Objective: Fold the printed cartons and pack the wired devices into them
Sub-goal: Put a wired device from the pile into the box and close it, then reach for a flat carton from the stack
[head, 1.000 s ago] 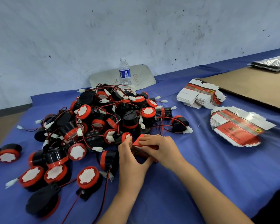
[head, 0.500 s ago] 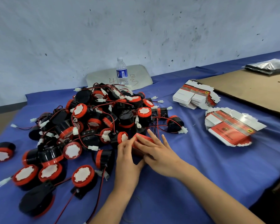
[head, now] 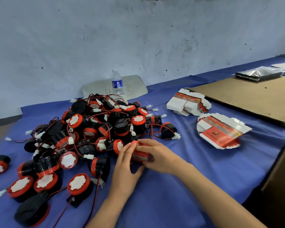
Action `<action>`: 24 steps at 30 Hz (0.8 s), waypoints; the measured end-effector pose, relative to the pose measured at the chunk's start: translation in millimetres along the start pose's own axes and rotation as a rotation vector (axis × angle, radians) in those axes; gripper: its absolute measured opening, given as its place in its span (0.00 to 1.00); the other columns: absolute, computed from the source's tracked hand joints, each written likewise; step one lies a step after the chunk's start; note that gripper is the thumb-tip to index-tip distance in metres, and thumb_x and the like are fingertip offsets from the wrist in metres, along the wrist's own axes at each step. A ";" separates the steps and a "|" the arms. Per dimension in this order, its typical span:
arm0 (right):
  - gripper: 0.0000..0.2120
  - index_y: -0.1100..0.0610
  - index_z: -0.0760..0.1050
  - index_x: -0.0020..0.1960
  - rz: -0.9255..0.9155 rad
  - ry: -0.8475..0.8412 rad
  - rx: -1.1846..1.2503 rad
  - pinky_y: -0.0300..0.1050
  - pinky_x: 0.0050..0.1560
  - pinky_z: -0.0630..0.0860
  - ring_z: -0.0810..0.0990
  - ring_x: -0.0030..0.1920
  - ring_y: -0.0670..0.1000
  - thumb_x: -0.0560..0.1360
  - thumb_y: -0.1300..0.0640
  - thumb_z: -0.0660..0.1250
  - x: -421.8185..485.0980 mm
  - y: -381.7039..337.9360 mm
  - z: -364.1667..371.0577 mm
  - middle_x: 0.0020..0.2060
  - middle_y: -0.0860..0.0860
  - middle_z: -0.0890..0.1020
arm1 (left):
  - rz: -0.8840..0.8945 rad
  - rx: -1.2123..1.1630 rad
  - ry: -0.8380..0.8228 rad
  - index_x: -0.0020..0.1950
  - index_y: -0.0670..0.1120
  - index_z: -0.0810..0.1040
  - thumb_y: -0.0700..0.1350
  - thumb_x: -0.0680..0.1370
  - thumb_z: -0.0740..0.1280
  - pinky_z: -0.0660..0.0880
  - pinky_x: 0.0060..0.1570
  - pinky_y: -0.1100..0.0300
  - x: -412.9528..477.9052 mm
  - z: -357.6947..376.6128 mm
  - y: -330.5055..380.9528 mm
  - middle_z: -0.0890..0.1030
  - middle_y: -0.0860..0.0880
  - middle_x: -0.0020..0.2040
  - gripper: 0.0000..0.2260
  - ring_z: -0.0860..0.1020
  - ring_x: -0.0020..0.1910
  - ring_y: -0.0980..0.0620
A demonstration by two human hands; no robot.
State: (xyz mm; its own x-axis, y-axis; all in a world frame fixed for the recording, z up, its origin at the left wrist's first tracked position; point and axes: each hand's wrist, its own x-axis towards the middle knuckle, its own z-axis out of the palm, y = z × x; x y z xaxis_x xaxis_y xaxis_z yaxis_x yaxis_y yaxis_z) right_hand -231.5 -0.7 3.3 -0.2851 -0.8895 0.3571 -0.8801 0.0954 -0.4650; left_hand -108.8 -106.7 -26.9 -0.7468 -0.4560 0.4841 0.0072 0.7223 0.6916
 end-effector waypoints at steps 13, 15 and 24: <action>0.21 0.39 0.65 0.43 0.279 0.343 0.287 0.37 0.38 0.73 0.76 0.41 0.43 0.57 0.31 0.69 -19.3 -25.3 4.8 0.38 0.41 0.77 | 0.042 -0.142 -0.060 0.51 0.63 0.71 0.57 0.66 0.74 0.74 0.43 0.64 -4.9 -4.8 3.2 0.77 0.58 0.48 0.18 0.77 0.46 0.57; 0.22 0.41 0.67 0.43 0.295 0.351 0.347 0.36 0.37 0.74 0.77 0.40 0.43 0.57 0.32 0.70 -19.1 -23.2 10.6 0.37 0.42 0.78 | 0.041 -0.163 -0.062 0.50 0.62 0.72 0.58 0.65 0.74 0.72 0.41 0.66 -4.9 -5.9 2.8 0.77 0.57 0.46 0.18 0.77 0.45 0.57; 0.27 0.60 0.75 0.60 0.607 0.768 1.573 0.42 0.37 0.80 0.83 0.48 0.49 0.69 0.43 0.67 -25.0 -20.0 -20.2 0.50 0.53 0.83 | -0.086 -0.380 -0.113 0.68 0.65 0.62 0.71 0.65 0.64 0.72 0.39 0.66 -4.4 -4.6 4.8 0.76 0.63 0.54 0.33 0.73 0.34 0.57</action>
State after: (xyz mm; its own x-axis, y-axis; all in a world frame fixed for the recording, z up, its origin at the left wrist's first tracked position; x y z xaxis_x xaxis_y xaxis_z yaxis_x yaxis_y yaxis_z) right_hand -214.4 28.7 20.1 -0.8725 -0.4800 -0.0912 0.3882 -0.5678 -0.7259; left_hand -102.4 -103.7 -23.2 -0.8238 -0.4309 0.3683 0.1710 0.4305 0.8862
